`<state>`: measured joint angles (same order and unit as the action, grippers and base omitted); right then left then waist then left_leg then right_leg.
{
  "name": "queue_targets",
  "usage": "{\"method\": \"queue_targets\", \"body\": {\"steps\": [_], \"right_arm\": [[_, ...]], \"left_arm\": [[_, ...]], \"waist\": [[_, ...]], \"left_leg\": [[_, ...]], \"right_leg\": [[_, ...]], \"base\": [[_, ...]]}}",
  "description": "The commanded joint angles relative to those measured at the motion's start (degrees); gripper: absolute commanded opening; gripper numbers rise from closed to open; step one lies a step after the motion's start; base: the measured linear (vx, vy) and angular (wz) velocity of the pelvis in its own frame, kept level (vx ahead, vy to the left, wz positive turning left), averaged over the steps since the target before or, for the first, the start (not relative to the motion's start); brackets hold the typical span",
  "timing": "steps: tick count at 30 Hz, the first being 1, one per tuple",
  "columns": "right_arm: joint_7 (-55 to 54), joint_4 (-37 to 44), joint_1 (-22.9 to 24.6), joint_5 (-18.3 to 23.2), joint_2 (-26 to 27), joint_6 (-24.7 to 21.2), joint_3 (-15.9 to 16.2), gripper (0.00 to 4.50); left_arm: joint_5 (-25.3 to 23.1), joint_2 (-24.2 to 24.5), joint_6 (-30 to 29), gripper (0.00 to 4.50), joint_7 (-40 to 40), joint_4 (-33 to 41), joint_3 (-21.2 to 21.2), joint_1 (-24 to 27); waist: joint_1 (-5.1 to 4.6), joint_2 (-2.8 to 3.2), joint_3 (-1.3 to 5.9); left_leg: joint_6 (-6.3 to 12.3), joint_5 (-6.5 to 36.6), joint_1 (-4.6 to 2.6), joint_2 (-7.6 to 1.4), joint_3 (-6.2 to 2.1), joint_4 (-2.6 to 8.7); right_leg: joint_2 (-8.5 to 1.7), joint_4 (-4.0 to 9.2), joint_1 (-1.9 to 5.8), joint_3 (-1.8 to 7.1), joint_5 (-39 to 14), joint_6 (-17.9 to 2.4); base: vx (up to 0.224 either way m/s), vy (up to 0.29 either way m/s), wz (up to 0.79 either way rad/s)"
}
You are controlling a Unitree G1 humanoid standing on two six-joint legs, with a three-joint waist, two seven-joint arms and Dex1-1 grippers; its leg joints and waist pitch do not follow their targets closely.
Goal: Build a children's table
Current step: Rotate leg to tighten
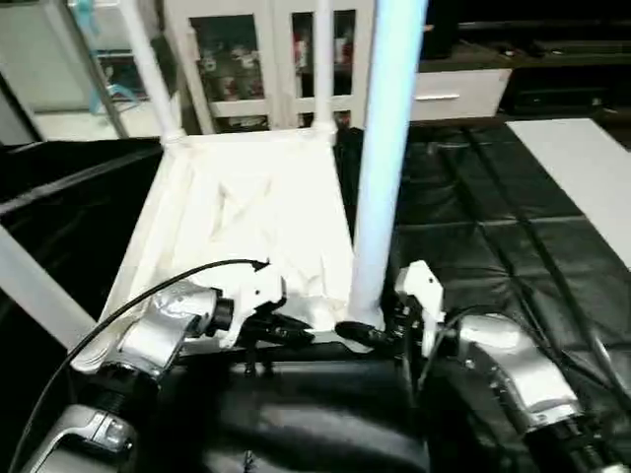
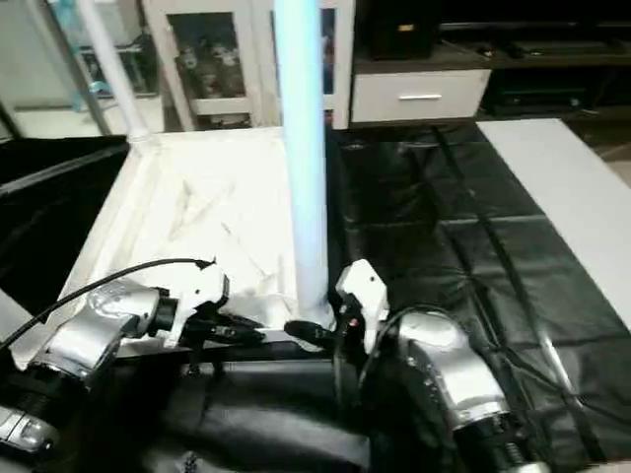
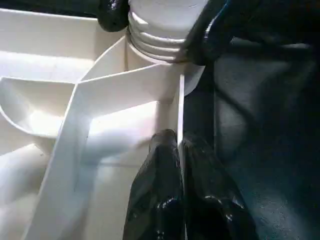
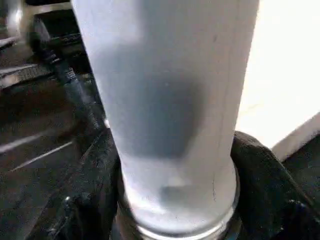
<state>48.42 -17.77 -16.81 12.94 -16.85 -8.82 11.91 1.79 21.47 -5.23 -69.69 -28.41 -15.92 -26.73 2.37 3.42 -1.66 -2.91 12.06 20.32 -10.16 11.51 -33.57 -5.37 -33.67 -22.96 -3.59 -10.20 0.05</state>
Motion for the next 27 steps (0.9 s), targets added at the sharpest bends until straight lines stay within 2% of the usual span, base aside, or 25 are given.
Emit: {"method": "queue_targets", "body": {"steps": [1, 2, 3, 4, 5, 6, 7, 8, 9, 10, 11, 12, 13, 14, 15, 16, 17, 18, 20, 21, 23, 26, 27], "right_arm": [[-12.9, -6.2, -3.8, -3.5, 2.3, 0.5, -4.1, 2.70], [-12.9, -6.2, -3.8, -3.5, 2.3, 0.5, -4.1, 2.70], [-17.9, -8.7, -5.3, -4.2, 4.3, 0.5, -5.1, 2.70], [-18.8, -9.2, -5.6, -4.3, 4.6, 0.4, -5.3, 2.70], [-20.7, -10.1, -6.2, -4.6, 5.4, 0.3, -5.6, 2.70], [-26.0, -12.9, -7.8, -5.5, 7.4, 0.4, -6.1, 2.70], [-26.0, -12.9, -7.8, -5.5, 7.4, 0.4, -6.1, 2.70], [-34.0, -17.1, -10.2, -6.1, 10.7, 0.5, -7.3, 2.70], [-36.2, -18.7, -11.1, -6.1, 11.9, 0.6, -7.6, 2.70], [-36.2, -18.7, -11.1, -6.1, 11.9, 0.6, -7.6, 2.70], [-41.2, -23.7, -13.9, -6.2, 15.1, 1.8, -8.4, 2.70], [-41.2, -23.7, -13.9, -6.2, 15.1, 1.8, -8.4, 2.70], [-41.8, -25.1, -14.7, -6.1, 16.0, 2.3, -8.6, 2.69], [-42.1, -26.0, -15.1, -6.4, 16.5, 2.6, -8.4, 2.69], [-41.1, -26.8, -15.6, -7.2, 17.1, 4.1, -7.6, 2.69], [-41.1, -26.8, -15.6, -7.2, 17.1, 4.1, -7.6, 2.69], [-39.5, -26.2, -15.4, -7.5, 17.6, 6.1, -7.4, 3.25], [-39.3, -26.2, -15.4, -7.4, 17.7, 6.4, -7.4, 3.39], [-38.6, -26.2, -15.4, -7.1, 17.9, 7.7, -7.9, 3.39], [-38.1, -26.1, -15.4, -6.9, 17.7, 8.0, -8.1, 3.45], [-37.0, -26.0, -15.6, -7.5, 16.9, 9.5, -8.0, 3.82], [-33.8, -24.3, -15.2, -6.6, 15.6, 10.1, -8.0, 3.82], [-31.1, -22.8, -14.5, -6.0, 14.4, 10.3, -7.8, 3.82]], "left_arm": [[-0.6, -3.8, -1.1, 0.00, 4.5, -2.2, -1.5, 0.4], [-0.6, -3.8, -1.1, 0.00, 4.5, -2.2, -1.5, 0.4], [-1.5, -5.8, -3.0, 0.00, 9.6, -3.6, -0.8, -0.5], [-1.7, -6.2, -3.4, 0.00, 10.6, -3.9, -0.6, -0.6], [-2.0, -7.1, -4.2, 0.00, 12.7, -4.4, -0.3, -1.0], [-2.5, -10.0, -7.2, 0.00, 19.4, -6.4, 1.3, -2.6], [-2.5, -10.0, -7.2, 0.00, 19.4, -6.4, 1.3, -2.6], [-3.1, -14.0, -10.7, 0.00, 28.8, -10.0, 3.4, -5.6], [-3.3, -15.4, -11.7, 0.00, 32.2, -11.4, 4.2, -6.8], [-3.3, -15.4, -11.7, 0.00, 32.2, -11.4, 4.2, -6.8], [-4.5, -18.4, -10.8, 0.00, 39.6, -16.0, 5.2, -10.0], [-4.5, -18.4, -10.8, 0.00, 39.6, -16.0, 5.2, -10.0], [-5.0, -18.9, -9.9, 0.00, 40.9, -17.1, 5.2, -10.6], [-5.1, -19.3, -9.3, 0.00, 41.1, -17.4, 5.1, -10.8], [-5.4, -19.6, -8.8, 0.00, 39.9, -16.6, 4.6, -10.3], [-5.4, -19.6, -8.8, 0.00, 39.9, -16.6, 4.6, -10.3], [-5.6, -19.3, -8.4, 0.00, 38.9, -15.7, 4.4, -9.5], [-5.6, -19.3, -8.1, 0.00, 38.7, -15.7, 4.4, -9.4], [-5.6, -19.0, -7.6, 0.00, 38.2, -15.5, 4.3, -9.1], [-5.7, -18.5, -7.3, 0.00, 37.5, -15.2, 4.0, -8.8], [-5.7, -17.4, -7.1, 0.00, 36.2, -14.8, 3.3, -8.6], [-6.0, -15.7, -5.5, 0.00, 32.9, -14.2, 2.0, -8.1], [-6.1, -14.4, -4.1, 0.00, 29.6, -13.4, 1.0, -7.3]], "waist": [[-0.44, -0.77, 2.01], [-0.67, -0.82, 2.02], [-0.78, -0.79, 2.13], [-1.02, -0.85, 1.78], [-0.99, -0.88, 1.85], [-1.05, -1.14, 2.13], [-1.07, -1.03, 2.11], [-1.07, -1.22, 2.16], [-1.10, -0.96, 2.03], [-1.01, -1.12, 2.12], [-0.83, -1.38, 2.32], [-0.69, -1.17, 2.40], [-0.52, -1.25, 2.53], [-0.52, -1.25, 2.53], [-0.32, -1.24, 2.73], [-0.28, -1.26, 2.71], [-0.21, -1.22, 2.71], [-0.21, -1.27, 2.69], [-0.16, -1.23, 2.72], [-0.29, -1.25, 2.53], [-0.55, -1.20, 2.47], [-0.69, -1.25, 2.44], [-0.54, -1.07, 2.43]], "left_leg": [[0.03, 16.9, -0.12, -2.79, -1.78, 4.84], [-0.33, 17.5, -0.18, -2.73, -1.94, 4.86], [-0.32, 17.6, -0.11, -2.82, -2.13, 4.95], [-0.18, 19.2, -0.40, -2.77, -1.95, 4.99], [-0.29, 19.7, -0.75, -2.66, -1.89, 4.83], [-0.18, 18.7, -0.59, -2.58, -1.94, 4.71], [-0.12, 18.0, -0.56, -2.60, -1.93, 4.77], [0.12, 16.7, -0.61, -2.53, -1.69, 4.67], [-0.13, 17.0, -0.72, -2.46, -1.76, 4.67], [-0.19, 17.2, -0.78, -2.36, -1.81, 4.65], [0.47, 15.7, -0.35, -2.23, -1.77, 4.60], [0.80, 15.4, -0.54, -2.30, -1.80, 4.58], [1.61, 14.1, -0.36, -2.23, -1.69, 4.47], [1.61, 14.1, -0.36, -2.23, -1.69, 4.47], [3.03, 12.0, -0.01, -2.27, -1.65, 4.31], [3.52, 11.6, 0.06, -2.28, -1.58, 4.27], [4.29, 11.3, 0.15, -2.34, -1.59, 4.25], [4.48, 11.2, 0.21, -2.39, -1.60, 4.27], [4.74, 11.3, 0.10, -2.38, -1.53, 4.24], [4.73, 12.0, 0.27, -2.36, -1.60, 4.40], [3.90, 14.0, 0.27, -2.40, -1.78, 4.61], [3.83, 14.2, 0.43, -2.37, -1.85, 4.69], [4.01, 14.0, 0.34, -2.44, -1.87, 4.70]], "right_leg": [[-3.43, 4.61, 2.20, 2.23, -21.9, -11.5], [-3.48, 4.75, 2.29, 2.19, -23.5, -11.0], [-3.57, 4.87, 2.51, 2.22, -24.5, -10.0], [-3.35, 5.36, 1.89, 2.24, -26.4, -9.5], [-3.42, 5.52, 1.71, 2.26, -27.5, -9.2], [-3.50, 5.36, 1.94, 2.36, -27.2, -9.1], [-3.44, 5.38, 1.84, 2.41, -26.6, -9.3], [-3.25, 5.39, 1.63, 2.46, -25.2, -9.5], [-3.24, 5.35, 1.43, 2.40, -25.4, -9.9], [-3.15, 5.47, 1.69, 2.25, -25.6, -9.7], [-3.27, 5.34, 1.83, 2.40, -24.1, -9.7], [-3.23, 5.31, 1.81, 2.40, -22.7, -10.0], [-3.21, 5.13, 2.07, 2.41, -20.0, -10.4], [-3.21, 5.13, 2.07, 2.41, -20.0, -10.4], [-3.30, 4.72, 2.38, 2.41, -16.4, -11.2], [-3.35, 4.72, 2.39, 2.38, -15.8, -11.4], [-3.43, 4.72, 2.54, 2.32, -16.2, -11.5], [-3.45, 4.73, 2.56, 2.31, -16.3, -11.5], [-3.44, 4.82, 2.45, 2.29, -17.1, -11.4], [-3.44, 4.97, 2.48, 2.24, -18.6, -11.0], [-3.46, 5.33, 2.43, 2.11, -22.6, -9.7], [-3.52, 5.50, 2.43, 2.10, -24.0, -9.0], [-3.57, 5.61, 2.39, 2.10, -24.0, -8.9]], "base": [[-0.052, 0.005, -0.05], [-0.052, 0.005, -0.05], [0.000, 0.000, 0.00], [0.000, 0.000, 0.00], [0.000, 0.000, 0.00], [0.000, 0.000, 0.00], [0.000, 0.000, 0.00], [0.000, 0.000, 0.00], [0.000, 0.000, 0.00], [0.000, 0.000, 0.00], [0.000, 0.000, 0.00], [0.000, 0.000, 0.00], [0.000, 0.000, 0.00], [0.000, 0.000, 0.00], [0.000, 0.000, 0.00], [0.000, 0.000, 0.00], [0.000, 0.000, 0.00], [0.000, 0.000, 0.00], [0.000, 0.000, 0.00], [0.000, 0.000, 0.00], [0.000, 0.000, 0.00], [0.000, 0.000, 0.00], [0.000, 0.000, 0.00]]}}
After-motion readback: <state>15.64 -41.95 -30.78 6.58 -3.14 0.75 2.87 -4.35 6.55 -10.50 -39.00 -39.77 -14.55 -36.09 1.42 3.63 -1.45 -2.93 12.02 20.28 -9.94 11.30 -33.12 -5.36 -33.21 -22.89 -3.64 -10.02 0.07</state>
